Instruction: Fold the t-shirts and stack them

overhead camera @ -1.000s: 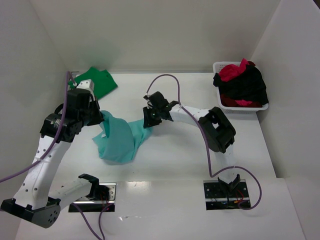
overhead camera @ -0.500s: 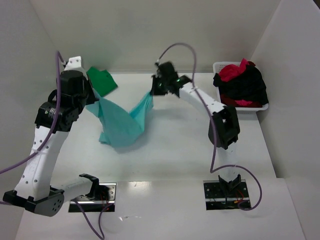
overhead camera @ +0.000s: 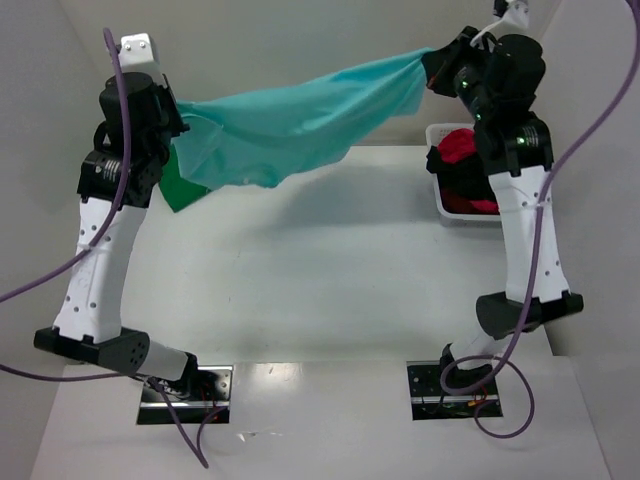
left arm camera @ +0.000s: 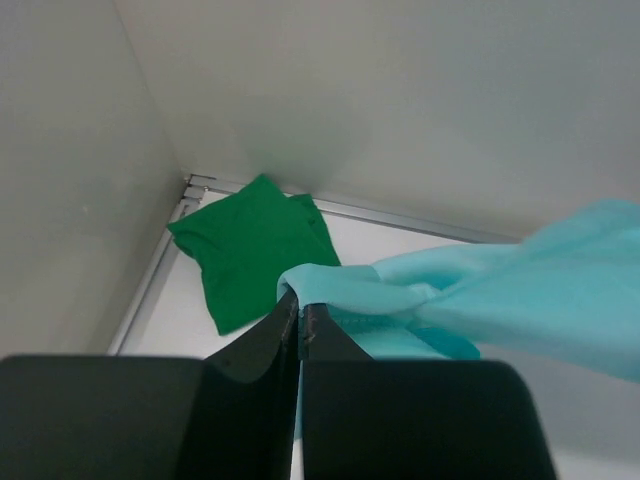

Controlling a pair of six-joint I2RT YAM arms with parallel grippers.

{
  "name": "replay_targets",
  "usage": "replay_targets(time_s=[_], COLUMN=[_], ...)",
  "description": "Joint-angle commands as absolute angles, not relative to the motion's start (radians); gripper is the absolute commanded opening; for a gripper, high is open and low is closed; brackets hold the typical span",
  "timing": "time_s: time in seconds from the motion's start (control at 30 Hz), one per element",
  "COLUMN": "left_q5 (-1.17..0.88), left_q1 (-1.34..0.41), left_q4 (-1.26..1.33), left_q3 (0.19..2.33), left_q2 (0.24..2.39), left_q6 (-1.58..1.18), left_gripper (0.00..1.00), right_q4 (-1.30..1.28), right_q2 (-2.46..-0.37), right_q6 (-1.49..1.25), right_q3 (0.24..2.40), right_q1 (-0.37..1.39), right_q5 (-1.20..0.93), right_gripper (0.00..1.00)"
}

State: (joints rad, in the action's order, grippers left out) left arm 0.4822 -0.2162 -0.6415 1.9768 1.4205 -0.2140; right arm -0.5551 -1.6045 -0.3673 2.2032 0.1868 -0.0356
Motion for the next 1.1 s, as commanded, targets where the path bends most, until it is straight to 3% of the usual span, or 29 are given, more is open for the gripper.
replay_targets(time_s=[0.0, 0.3, 0.53, 0.77, 1.07], left_q5=[0.478, 0.322, 0.333, 0.391, 0.46], left_q1=[-0.156, -0.137, -0.137, -0.137, -0.137], left_q4=[-0.591, -0.663, -0.672, -0.715, -0.798], left_q3=[2.086, 2.211, 2.093, 2.049, 2.089], left_q2=[1.49, 1.532, 1.34, 1.124, 1.028], left_q6=[-0.163, -0.193, -0.17, -0.17, -0.235], left_gripper=[0.0, 0.0, 0.0, 0.0, 0.0], right_q4=[-0.595, -0.627, -0.639, -0.652, -0.88], right_q2=[-1.506, -1.314, -1.198, -0.998, -0.887], right_q6=[-0.324, -0.313, -0.319, -0.409, -0.454], right_q3=[2.115, 1.937, 1.758, 1.618, 1.755], right_q1=[0.147, 0.147, 0.147, 0.147, 0.147], right_q5=[0.022, 0.067, 0.045, -0.108, -0.14], right_gripper=[0.0, 0.0, 0.0, 0.0, 0.0])
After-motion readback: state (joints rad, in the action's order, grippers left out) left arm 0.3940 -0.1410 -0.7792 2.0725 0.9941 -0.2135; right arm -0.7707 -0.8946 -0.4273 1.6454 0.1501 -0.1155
